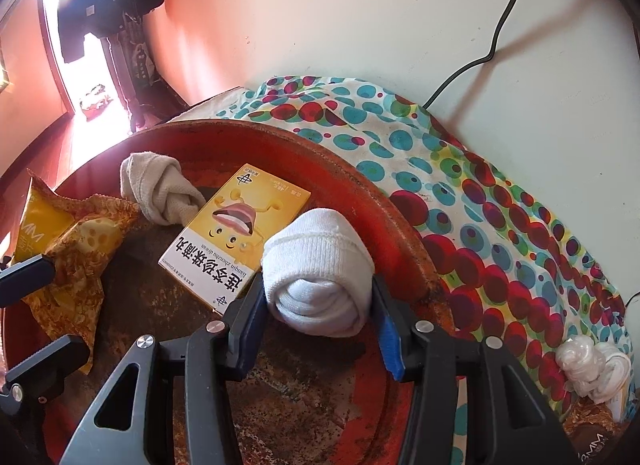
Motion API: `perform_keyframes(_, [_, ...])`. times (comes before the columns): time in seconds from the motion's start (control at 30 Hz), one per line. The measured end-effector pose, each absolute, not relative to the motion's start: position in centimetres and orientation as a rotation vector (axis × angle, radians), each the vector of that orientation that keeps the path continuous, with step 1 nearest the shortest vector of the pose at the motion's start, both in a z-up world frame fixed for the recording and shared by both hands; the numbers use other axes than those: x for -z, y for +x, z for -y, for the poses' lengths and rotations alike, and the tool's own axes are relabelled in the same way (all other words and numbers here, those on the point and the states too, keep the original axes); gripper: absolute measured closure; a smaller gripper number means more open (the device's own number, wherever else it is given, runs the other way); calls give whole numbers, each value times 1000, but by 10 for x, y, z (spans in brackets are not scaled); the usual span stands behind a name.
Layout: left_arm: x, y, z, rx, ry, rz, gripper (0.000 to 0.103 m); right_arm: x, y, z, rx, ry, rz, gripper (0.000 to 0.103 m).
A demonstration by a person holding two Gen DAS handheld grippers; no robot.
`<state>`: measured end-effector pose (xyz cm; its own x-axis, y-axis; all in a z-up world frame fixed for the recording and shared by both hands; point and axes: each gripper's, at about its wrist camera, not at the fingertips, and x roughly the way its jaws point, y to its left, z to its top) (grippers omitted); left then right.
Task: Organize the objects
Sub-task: 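Carry the white rolled sock to the red tray and release it with the right gripper, then grasp the dark red box with the right gripper while the left gripper reaches for the brown packet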
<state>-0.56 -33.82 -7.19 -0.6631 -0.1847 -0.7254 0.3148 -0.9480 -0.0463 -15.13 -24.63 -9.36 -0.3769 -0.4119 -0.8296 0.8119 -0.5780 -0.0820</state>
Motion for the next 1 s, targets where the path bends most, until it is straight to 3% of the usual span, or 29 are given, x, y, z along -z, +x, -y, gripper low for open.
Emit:
perform_keyframes(0.03, [72,-6,338,2626,1121,-244,50,94,-151,245,2015,1027,-633,54])
perform_keyframes(0.1, [72,-6,337,2627,1124,-240,50,91,-148,242,2036,1011,-644,36])
perform_keyframes(0.17, [72,-6,335,2630,1123,-237,50,85,-144,236,2053,980,-638,31])
perform_keyframes(0.43, [71,-6,324,2646,1127,-213,50,41,-120,168,2120,893,-439,29])
perform_keyframes(0.6, [73,-9,318,2645,1141,-187,50,11,-102,80,2174,821,-304,18])
perform_keyframes(0.8, [72,-12,308,2662,1144,-170,50,4,-112,-27,2379,756,-403,18])
perform_keyframes(1.0, [70,-13,298,2686,1149,-136,50,38,-158,-117,2471,921,-464,18])
